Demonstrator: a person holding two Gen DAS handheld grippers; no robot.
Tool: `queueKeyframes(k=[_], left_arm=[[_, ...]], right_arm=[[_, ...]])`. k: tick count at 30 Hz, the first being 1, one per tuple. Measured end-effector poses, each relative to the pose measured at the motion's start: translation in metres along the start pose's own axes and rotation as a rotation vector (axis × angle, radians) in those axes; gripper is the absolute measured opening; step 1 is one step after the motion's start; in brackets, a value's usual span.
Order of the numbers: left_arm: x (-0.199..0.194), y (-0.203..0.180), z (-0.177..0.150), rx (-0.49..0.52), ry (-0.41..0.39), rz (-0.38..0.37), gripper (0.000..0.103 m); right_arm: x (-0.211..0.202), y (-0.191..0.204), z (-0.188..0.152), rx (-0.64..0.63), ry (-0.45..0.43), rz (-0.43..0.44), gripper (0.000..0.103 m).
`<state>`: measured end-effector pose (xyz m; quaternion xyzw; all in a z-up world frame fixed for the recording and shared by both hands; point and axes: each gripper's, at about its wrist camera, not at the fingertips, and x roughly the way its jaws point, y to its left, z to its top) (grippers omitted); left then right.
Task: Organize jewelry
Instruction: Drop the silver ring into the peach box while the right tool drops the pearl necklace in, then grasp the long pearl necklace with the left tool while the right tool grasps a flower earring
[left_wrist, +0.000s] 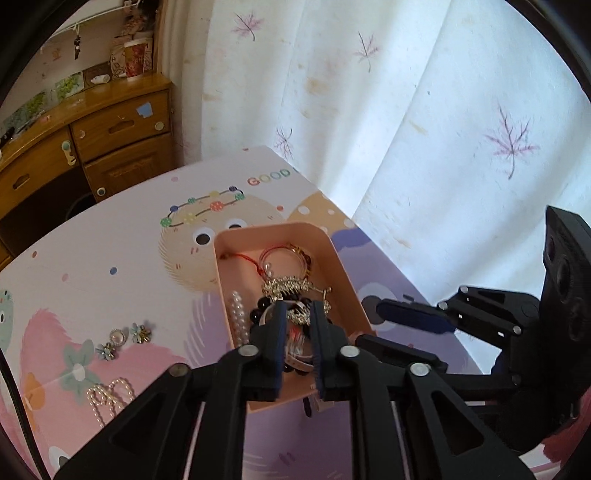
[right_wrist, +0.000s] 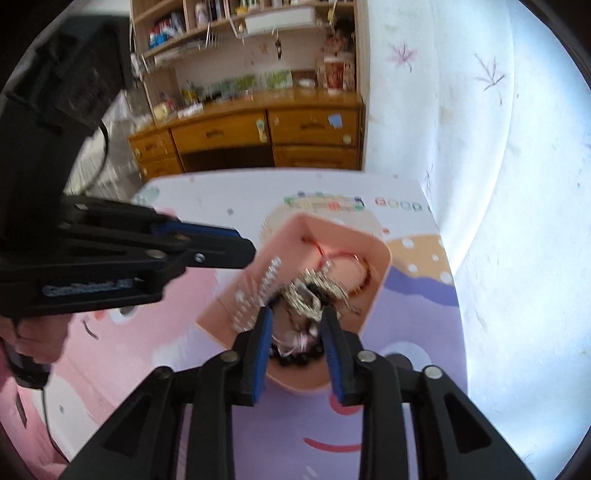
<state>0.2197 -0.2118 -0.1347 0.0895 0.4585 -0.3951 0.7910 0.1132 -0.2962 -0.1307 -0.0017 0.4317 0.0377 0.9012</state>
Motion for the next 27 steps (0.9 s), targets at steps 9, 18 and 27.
queueKeyframes(k=[9, 18, 27], left_arm=[[0.000, 0.026, -0.016, -0.094, 0.067, 0.106, 0.053], [-0.024, 0.081, -0.056, -0.278, 0.095, 0.308, 0.081], [-0.040, 0.129, -0.107, -0.450, 0.057, 0.459, 0.084]], right_arm=[[0.010, 0.006, 0.000, -0.033, 0.025, 0.014, 0.045], [0.031, 0.018, 0.026, 0.059, 0.060, 0.134, 0.060], [0.073, 0.041, 0.067, 0.160, 0.133, 0.233, 0.060]])
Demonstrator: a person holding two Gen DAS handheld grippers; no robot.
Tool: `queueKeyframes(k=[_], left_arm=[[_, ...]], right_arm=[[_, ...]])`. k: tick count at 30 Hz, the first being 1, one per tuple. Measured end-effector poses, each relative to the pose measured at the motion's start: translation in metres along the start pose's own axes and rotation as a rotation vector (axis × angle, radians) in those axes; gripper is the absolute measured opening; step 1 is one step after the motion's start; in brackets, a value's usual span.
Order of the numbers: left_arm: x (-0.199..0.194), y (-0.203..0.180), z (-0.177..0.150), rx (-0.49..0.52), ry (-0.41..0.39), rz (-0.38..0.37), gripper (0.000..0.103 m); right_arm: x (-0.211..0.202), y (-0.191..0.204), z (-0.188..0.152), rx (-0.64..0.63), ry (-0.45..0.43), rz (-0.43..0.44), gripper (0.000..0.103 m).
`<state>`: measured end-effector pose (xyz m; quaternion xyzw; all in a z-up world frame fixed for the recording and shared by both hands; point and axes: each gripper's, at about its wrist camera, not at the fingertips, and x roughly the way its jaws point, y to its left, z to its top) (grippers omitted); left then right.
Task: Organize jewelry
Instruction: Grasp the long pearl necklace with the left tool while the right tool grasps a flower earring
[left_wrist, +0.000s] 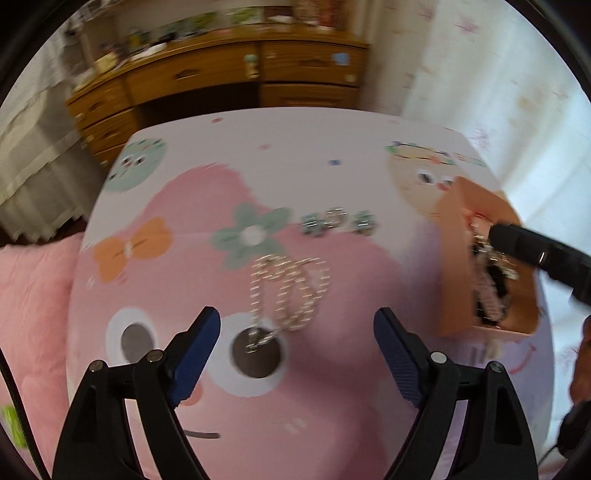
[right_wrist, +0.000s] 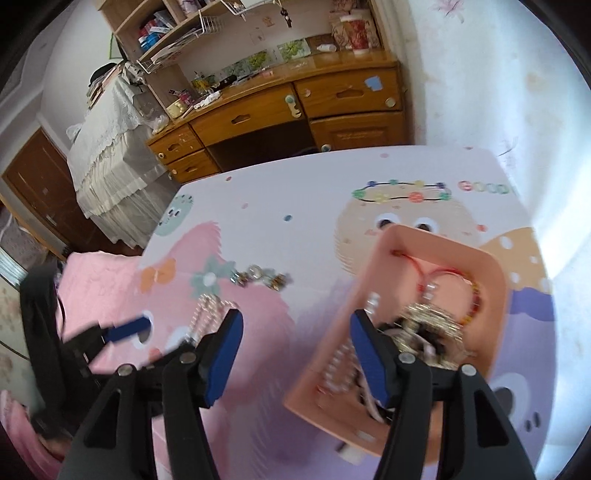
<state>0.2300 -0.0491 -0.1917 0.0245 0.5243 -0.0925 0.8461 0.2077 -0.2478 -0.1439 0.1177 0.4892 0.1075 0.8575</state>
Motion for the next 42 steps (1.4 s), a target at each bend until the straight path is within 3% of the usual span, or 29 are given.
queueKeyframes(k=[7, 15, 20, 24, 29, 31, 37, 42], left_arm=[[0.022, 0.012, -0.019, -0.104, -0.054, 0.026, 0.084], [0.049, -0.001, -0.025, -0.053, -0.076, 0.119, 0.084], [0.052, -0.003, -0.026, -0.006, -0.113, 0.128, 0.084], [0.055, 0.004, -0.023, -0.054, -0.099, 0.073, 0.084], [0.057, 0.001, -0.020, -0.060, -0.106, 0.075, 0.082], [0.057, 0.000, -0.020, -0.046, -0.114, 0.066, 0.078], [0.053, -0.002, -0.020, -0.030, -0.107, 0.050, 0.062], [0.047, 0.013, -0.021, -0.055, -0.099, 0.055, 0.027]], right_arm=[[0.045, 0.024, 0.032, 0.020, 0.069, -0.010, 0.060], [0.098, 0.024, 0.047, 0.083, 0.243, -0.076, 0.060], [0.113, 0.027, 0.046, 0.063, 0.286, -0.095, 0.049], [0.122, 0.029, 0.043, 0.045, 0.303, -0.125, 0.040], [0.129, 0.033, 0.045, 0.019, 0.315, -0.135, 0.027], [0.130, 0.034, 0.044, 0.003, 0.318, -0.143, 0.019], [0.132, 0.040, 0.045, -0.023, 0.310, -0.137, 0.012], [0.131, 0.039, 0.047, -0.011, 0.299, -0.134, 0.009]])
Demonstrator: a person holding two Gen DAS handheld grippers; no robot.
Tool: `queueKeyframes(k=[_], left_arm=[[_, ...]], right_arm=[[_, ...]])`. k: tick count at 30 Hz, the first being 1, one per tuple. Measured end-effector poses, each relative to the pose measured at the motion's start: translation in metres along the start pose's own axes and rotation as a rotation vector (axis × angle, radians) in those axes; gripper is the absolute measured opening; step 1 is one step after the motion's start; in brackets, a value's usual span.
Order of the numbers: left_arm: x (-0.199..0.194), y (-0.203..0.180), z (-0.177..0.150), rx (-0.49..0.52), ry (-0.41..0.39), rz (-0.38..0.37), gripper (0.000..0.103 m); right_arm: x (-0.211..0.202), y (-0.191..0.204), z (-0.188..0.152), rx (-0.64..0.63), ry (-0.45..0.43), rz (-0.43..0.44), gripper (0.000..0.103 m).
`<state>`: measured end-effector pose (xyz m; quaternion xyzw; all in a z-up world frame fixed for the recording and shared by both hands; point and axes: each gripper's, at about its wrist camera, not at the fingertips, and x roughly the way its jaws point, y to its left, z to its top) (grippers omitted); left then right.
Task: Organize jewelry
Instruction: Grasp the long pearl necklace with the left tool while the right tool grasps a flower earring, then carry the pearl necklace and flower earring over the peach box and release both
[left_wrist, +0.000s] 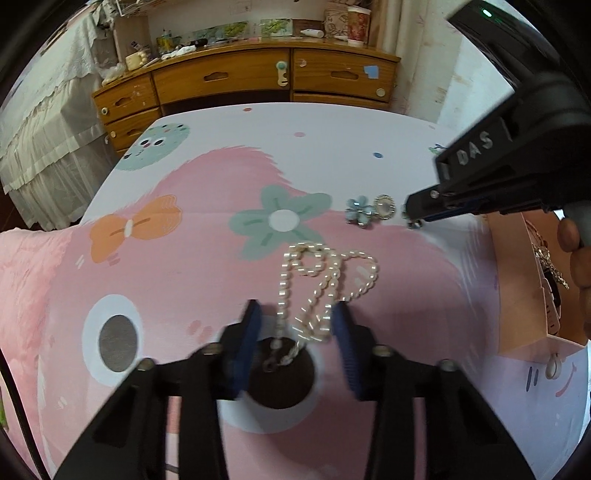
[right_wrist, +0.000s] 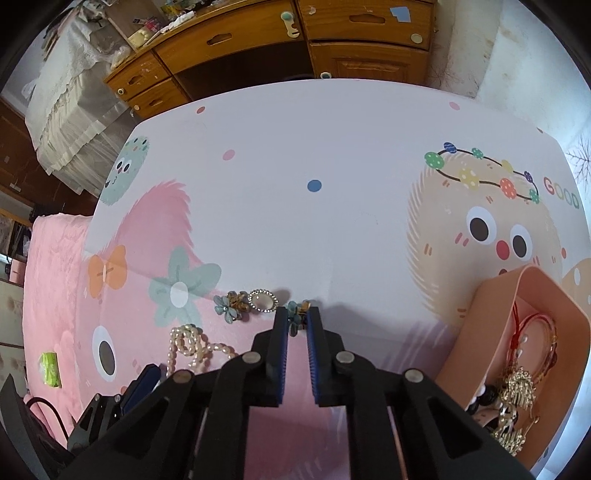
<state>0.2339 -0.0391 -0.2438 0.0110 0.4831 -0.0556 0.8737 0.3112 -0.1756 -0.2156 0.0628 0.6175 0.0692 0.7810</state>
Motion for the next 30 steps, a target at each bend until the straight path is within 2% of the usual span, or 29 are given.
queueKeyframes(k=[3, 5, 11, 15, 19, 22, 30], left_arm=[[-0.002, 0.010, 0.001, -0.013, 0.014, -0.026, 0.015], [-0.002, 0.018, 0.002, -0.034, 0.025, -0.060, 0.012], [-0.002, 0.043, -0.001, -0.131, 0.073, -0.196, 0.010], [-0.003, 0.056, -0.004, -0.142, 0.101, -0.259, 0.008], [-0.019, 0.065, -0.005, -0.114, 0.068, -0.302, 0.008], [-0.035, 0.073, -0.004, -0.087, 0.014, -0.339, 0.008], [-0.074, 0.085, 0.007, -0.020, -0.032, -0.372, 0.007]], right_arm=[[0.000, 0.000, -0.001, 0.025, -0.004, -0.004, 0.009], [-0.002, 0.000, -0.002, 0.043, -0.008, -0.005, 0.009], [-0.009, 0.003, -0.005, 0.095, -0.025, -0.003, 0.009], [-0.016, 0.010, -0.010, 0.133, -0.043, -0.003, 0.009], [-0.022, 0.018, -0.014, 0.168, -0.058, 0.006, 0.009], [-0.031, 0.024, -0.020, 0.188, -0.077, 0.006, 0.009], [-0.069, 0.037, -0.039, 0.207, -0.152, 0.008, 0.009]])
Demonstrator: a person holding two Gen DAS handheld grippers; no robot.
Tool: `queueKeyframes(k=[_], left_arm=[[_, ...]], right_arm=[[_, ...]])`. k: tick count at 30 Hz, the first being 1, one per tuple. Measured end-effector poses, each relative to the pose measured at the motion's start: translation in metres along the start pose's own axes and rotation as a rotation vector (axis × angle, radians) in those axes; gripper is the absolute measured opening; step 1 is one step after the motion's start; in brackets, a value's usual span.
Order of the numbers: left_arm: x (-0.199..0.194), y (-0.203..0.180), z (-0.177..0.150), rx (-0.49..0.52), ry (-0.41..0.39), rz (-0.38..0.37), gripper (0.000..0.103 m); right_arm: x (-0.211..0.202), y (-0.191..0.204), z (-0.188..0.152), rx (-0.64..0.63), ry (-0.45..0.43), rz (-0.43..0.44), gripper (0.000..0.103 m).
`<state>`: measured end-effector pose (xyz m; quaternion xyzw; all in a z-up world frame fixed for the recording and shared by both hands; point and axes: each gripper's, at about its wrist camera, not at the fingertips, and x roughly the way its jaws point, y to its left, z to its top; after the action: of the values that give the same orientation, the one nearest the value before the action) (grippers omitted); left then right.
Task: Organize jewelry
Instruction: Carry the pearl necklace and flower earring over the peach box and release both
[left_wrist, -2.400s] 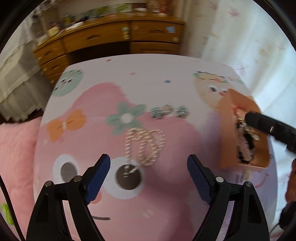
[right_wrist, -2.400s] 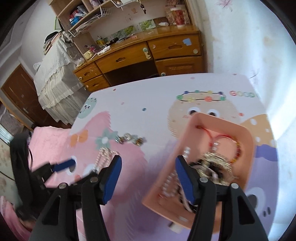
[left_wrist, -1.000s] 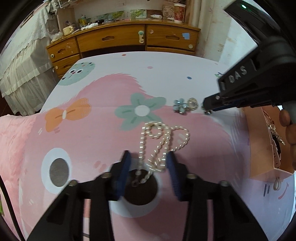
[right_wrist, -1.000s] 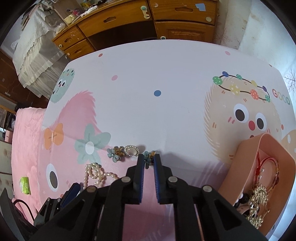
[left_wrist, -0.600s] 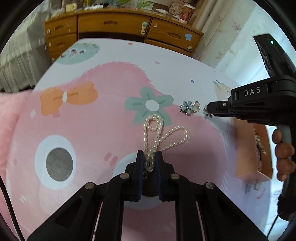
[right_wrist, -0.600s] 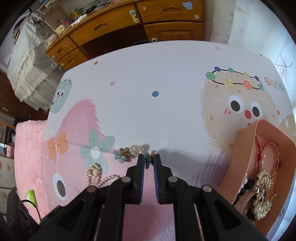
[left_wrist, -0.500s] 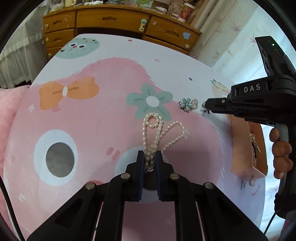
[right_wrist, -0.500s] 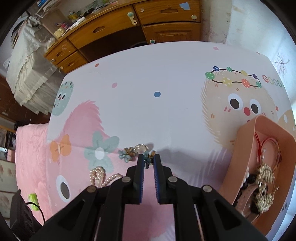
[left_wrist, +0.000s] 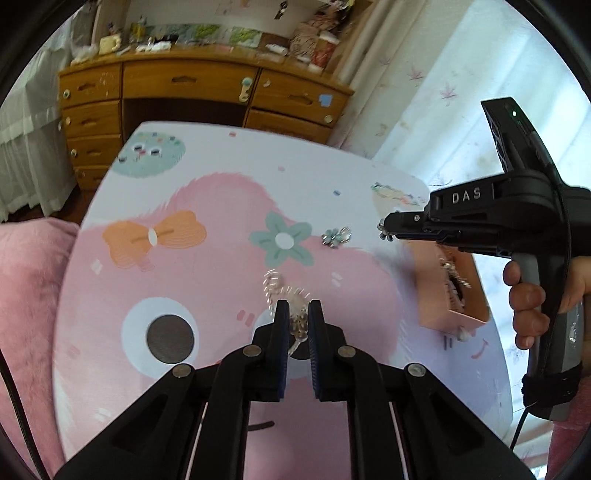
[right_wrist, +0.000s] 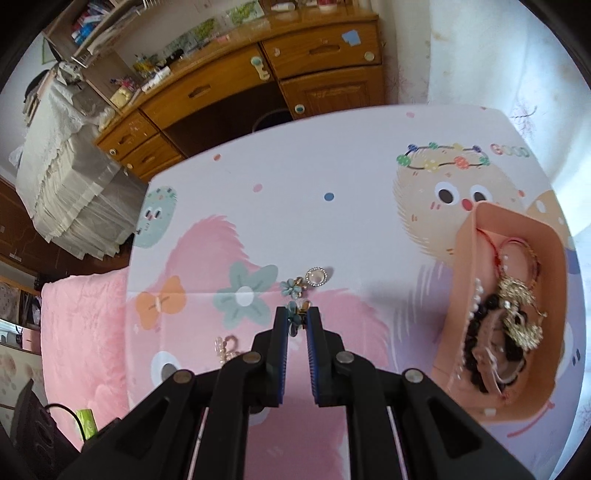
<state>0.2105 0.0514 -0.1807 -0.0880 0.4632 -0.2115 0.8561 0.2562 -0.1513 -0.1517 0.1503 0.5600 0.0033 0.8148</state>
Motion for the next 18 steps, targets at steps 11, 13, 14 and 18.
queueKeyframes(k=[11, 13, 14, 18], left_arm=[[-0.076, -0.038, 0.028, 0.092, -0.130, -0.014, 0.007], [-0.088, -0.046, 0.033, 0.088, -0.150, -0.021, 0.007], [-0.096, -0.051, 0.037, 0.085, -0.162, -0.036, 0.007], [-0.123, -0.075, 0.049, 0.125, -0.210, -0.046, 0.007]], right_arm=[[-0.078, -0.007, -0.041, -0.068, -0.122, 0.042, 0.009], [-0.093, -0.007, -0.048, -0.116, -0.153, 0.048, 0.009], [-0.100, -0.005, -0.051, -0.139, -0.169, 0.046, 0.009], [-0.129, -0.009, -0.064, -0.215, -0.247, 0.061, 0.009]])
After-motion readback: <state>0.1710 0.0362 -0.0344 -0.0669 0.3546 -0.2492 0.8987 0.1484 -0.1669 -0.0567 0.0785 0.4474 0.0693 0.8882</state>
